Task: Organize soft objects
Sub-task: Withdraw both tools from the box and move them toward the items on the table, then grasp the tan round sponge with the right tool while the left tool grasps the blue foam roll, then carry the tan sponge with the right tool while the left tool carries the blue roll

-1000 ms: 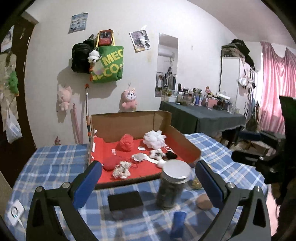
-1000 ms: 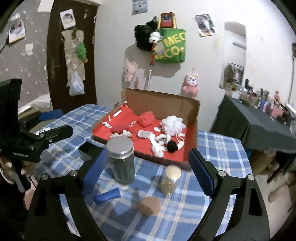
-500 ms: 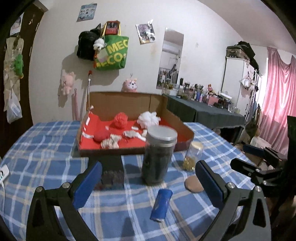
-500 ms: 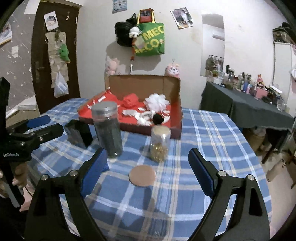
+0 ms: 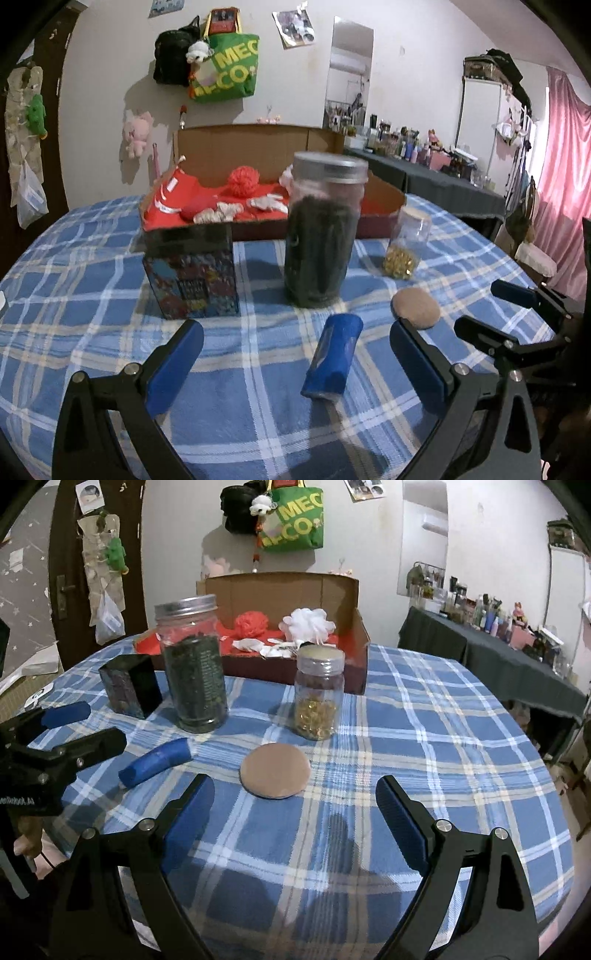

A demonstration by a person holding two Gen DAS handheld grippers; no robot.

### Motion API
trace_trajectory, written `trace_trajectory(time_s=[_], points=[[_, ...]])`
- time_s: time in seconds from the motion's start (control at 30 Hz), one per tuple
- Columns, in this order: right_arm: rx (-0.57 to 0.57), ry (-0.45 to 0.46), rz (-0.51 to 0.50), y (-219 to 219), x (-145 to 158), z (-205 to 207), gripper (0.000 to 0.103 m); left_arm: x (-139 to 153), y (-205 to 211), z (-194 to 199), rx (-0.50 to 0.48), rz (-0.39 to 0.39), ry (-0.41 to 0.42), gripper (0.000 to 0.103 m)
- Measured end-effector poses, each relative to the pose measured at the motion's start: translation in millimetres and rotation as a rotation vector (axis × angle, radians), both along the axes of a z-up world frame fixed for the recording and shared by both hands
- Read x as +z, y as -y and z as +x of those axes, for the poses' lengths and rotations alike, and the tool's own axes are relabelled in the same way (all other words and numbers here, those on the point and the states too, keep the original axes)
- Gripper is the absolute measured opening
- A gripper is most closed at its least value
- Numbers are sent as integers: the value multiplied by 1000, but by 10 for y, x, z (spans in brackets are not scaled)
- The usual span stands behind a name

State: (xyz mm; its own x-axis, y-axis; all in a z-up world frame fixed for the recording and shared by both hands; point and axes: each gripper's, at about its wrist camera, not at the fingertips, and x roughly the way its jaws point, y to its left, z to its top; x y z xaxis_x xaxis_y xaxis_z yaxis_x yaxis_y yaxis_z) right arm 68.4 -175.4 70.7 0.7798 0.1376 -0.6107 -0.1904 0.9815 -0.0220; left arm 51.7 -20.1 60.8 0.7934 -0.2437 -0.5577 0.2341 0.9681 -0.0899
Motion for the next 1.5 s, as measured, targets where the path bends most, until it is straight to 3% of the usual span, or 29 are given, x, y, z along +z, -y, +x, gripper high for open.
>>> trace_trajectory(time_s=[0.23, 0.33, 0.4, 0.53, 0.6, 0.67, 0.77, 0.83, 1.5], points=[[45, -58, 36, 33, -61, 270, 90, -108, 129, 103, -22, 54, -44, 100], [66, -101, 34, 3, -127, 412, 89, -179, 186, 183, -31, 74, -87, 88], [81, -120, 20, -38, -163, 469, 83, -229, 205, 250, -38, 81, -122, 75], [117, -168, 6, -123, -246, 537, 53, -299, 225, 340, -76, 60, -181, 60], [124, -158, -14, -162, -254, 520, 51, -294, 247, 330, -100, 65, -175, 40], [145, -145, 5, -172, -250, 484, 38, -291, 261, 326, -137, 49, -187, 29], [167, -136, 23, -194, -261, 434, 24, -272, 271, 317, -152, 53, -186, 28], [173, -119, 28, -216, -243, 391, 22, -259, 262, 325, -158, 45, -190, 28], [193, -88, 95, -420, -14, 196, 22, -9, 160, 362, -166, 62, -132, 26]])
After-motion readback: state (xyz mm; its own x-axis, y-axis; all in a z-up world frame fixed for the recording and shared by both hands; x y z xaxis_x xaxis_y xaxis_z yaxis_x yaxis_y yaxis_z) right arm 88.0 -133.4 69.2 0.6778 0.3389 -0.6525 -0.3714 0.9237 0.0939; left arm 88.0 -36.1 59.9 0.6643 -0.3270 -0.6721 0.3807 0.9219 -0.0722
